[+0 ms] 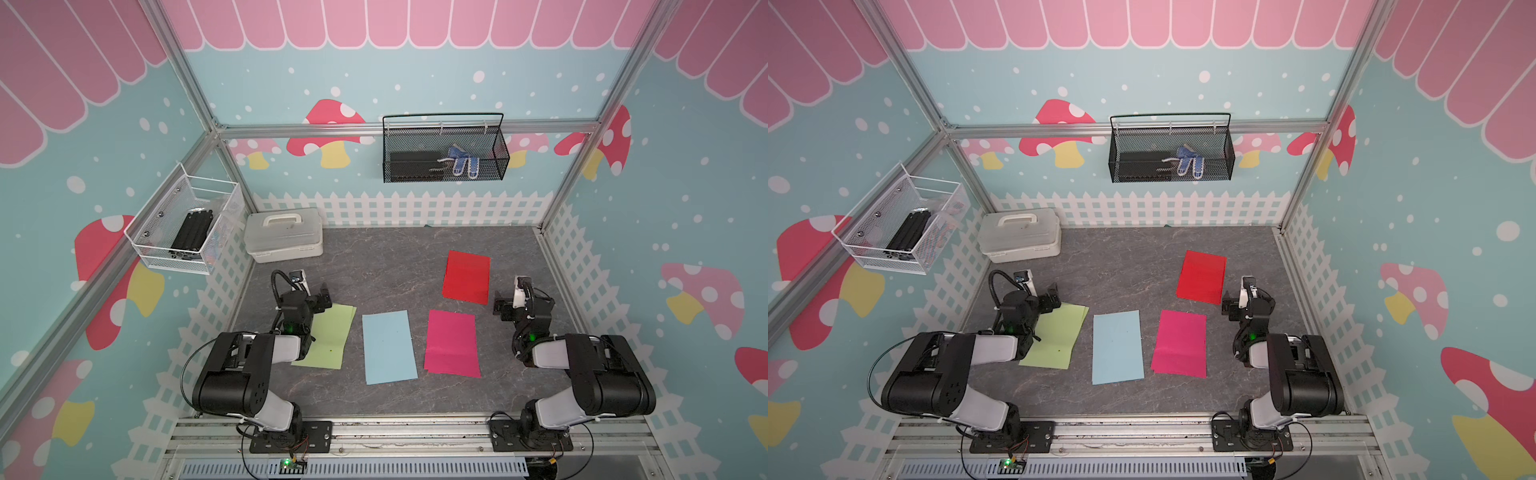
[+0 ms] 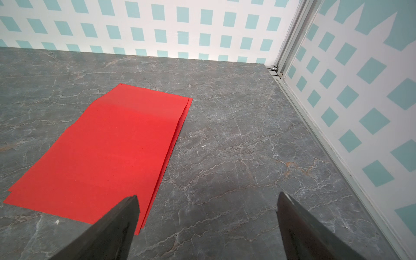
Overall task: Sort the scattered colored papers by color
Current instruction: Reset both arms
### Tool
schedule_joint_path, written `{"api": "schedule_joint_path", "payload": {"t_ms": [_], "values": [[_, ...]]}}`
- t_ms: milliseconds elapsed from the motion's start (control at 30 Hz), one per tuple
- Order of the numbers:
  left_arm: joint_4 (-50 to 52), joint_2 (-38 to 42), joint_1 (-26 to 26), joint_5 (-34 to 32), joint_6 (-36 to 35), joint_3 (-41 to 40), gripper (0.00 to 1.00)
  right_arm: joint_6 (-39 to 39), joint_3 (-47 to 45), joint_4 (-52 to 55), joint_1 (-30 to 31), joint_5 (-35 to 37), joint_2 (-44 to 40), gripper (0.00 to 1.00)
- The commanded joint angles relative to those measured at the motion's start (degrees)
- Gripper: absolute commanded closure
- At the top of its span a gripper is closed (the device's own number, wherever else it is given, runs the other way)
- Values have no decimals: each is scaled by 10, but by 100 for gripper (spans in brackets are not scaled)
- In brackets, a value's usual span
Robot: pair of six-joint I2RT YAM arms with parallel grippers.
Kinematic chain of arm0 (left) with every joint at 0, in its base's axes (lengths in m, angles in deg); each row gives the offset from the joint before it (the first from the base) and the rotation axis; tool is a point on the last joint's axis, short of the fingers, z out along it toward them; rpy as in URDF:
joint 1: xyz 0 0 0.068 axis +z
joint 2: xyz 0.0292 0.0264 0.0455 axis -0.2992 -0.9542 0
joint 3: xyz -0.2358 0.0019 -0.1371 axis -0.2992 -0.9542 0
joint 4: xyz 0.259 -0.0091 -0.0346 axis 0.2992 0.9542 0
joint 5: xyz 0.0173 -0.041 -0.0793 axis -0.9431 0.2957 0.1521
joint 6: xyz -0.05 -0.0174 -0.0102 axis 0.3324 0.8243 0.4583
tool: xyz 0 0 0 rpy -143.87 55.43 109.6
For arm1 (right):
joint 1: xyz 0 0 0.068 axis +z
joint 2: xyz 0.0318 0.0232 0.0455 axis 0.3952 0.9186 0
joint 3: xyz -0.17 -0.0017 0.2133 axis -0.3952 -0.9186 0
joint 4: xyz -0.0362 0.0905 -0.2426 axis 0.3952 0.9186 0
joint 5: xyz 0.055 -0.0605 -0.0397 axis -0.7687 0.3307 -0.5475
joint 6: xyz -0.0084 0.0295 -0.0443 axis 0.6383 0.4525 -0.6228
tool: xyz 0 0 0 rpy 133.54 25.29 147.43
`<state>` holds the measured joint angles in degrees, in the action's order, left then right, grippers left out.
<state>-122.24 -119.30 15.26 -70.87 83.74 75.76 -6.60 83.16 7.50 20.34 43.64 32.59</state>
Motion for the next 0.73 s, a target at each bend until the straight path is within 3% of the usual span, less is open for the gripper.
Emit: {"api": "schedule_joint_path", "payload": {"t_ms": [0, 700], "values": [[-48, -2, 1, -31, -32, 2, 1, -13, 9, -8, 3, -6, 1, 1], [-41, 3, 0, -31, -29, 1, 1, -23, 27, 24, 12, 1, 3, 1]]}}
